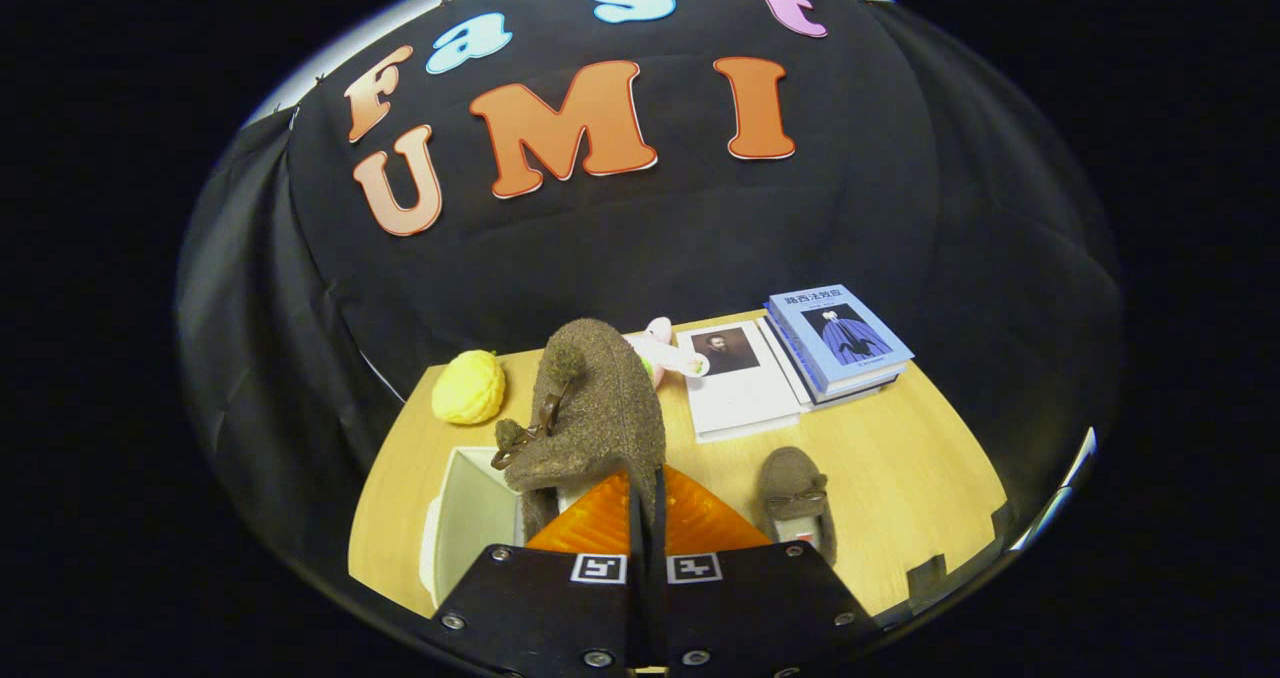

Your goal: Open the storage box then place both shoes into the box .Put the left shoe in first, then the right shoe, with the right side of both shoes facing outward in a uniform manner.

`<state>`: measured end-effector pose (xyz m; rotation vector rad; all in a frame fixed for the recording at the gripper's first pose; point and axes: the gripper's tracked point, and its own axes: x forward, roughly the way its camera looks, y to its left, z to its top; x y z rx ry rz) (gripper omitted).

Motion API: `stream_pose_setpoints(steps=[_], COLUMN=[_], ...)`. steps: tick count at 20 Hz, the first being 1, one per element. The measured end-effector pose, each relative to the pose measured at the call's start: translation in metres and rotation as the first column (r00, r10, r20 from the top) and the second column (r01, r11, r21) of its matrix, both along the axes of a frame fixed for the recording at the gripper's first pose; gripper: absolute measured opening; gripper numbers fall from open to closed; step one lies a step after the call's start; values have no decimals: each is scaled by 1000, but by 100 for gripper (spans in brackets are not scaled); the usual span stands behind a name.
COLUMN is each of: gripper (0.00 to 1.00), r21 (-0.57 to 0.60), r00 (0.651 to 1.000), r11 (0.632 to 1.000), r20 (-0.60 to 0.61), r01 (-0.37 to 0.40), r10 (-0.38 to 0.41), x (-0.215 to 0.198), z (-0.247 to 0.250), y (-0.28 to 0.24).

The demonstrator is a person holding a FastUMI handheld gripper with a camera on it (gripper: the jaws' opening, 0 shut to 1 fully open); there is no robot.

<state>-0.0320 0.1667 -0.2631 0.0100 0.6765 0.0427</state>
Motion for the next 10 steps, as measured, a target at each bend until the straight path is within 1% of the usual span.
stream_pose_setpoints(steps=[4, 7, 10], gripper=[0, 0, 1], r21=[53, 89, 95], r00=[999, 996, 990], r11=[998, 995, 994], r20=[-24, -71, -124], r01=[-31, -55, -62], r10=[32, 61, 74], x=[-8, -20, -29], z=[-15, -38, -66], y=[49, 85, 108])
